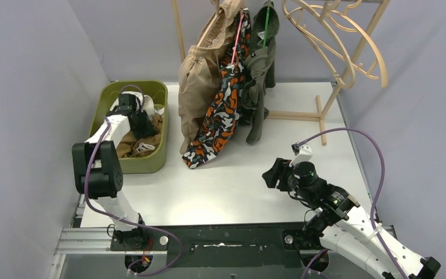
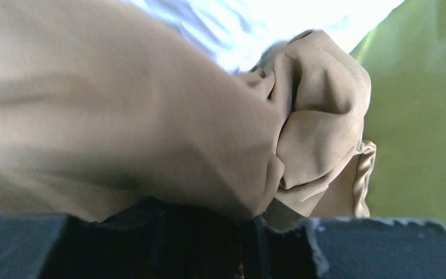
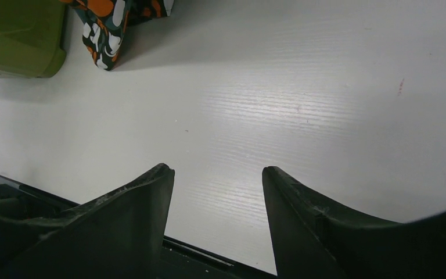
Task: Remove the shorts from the hanger
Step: Place the shorts in the basket, then pick up the hanger from the clothes rod.
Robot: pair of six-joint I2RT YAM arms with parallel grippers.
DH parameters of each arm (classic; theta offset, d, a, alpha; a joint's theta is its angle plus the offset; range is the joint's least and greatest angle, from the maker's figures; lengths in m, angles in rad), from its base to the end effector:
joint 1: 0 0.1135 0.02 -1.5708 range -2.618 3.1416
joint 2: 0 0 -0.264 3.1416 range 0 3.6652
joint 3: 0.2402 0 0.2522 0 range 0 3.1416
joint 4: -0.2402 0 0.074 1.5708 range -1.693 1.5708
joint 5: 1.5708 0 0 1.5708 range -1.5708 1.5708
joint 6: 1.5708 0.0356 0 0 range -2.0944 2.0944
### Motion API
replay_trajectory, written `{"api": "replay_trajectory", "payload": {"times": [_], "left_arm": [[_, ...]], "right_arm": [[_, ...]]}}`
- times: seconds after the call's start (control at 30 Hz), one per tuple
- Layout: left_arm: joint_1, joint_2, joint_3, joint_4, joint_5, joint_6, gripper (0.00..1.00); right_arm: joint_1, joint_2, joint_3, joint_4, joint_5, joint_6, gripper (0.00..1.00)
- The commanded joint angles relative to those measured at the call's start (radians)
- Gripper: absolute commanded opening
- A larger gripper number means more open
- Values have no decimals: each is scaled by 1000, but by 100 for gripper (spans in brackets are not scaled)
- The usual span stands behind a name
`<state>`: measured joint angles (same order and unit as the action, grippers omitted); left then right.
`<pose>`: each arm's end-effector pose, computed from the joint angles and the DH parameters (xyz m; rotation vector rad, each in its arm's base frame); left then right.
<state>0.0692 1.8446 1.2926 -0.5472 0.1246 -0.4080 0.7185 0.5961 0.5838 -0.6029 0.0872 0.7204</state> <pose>0.3805 0.0219 0.1929 -0.5953 2.6180 -0.2738 0.1049 0.0876 0.2555 0.0536 2.2750 0.7016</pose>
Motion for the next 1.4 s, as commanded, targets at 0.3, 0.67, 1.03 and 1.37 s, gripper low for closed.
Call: {"api": "replay_trajectory", "payload": {"times": [0.3,0.67,1.03,1.37], "left_arm": [[-10,-397,36,-162,-64,24,53],[-16,-902,-402,122,-7,-116,69],[-19,-1154,-570,44,8,-99,73],[-24,-1178,-592,73,2,-88,74]], "right_arm": [[-5,-82,97,88,97,-45,80],[-6,15,245,-24,198,102,96],[-6,-127,129,395,47,-6,98],[-6,160,463,257,216,-161,98]]}}
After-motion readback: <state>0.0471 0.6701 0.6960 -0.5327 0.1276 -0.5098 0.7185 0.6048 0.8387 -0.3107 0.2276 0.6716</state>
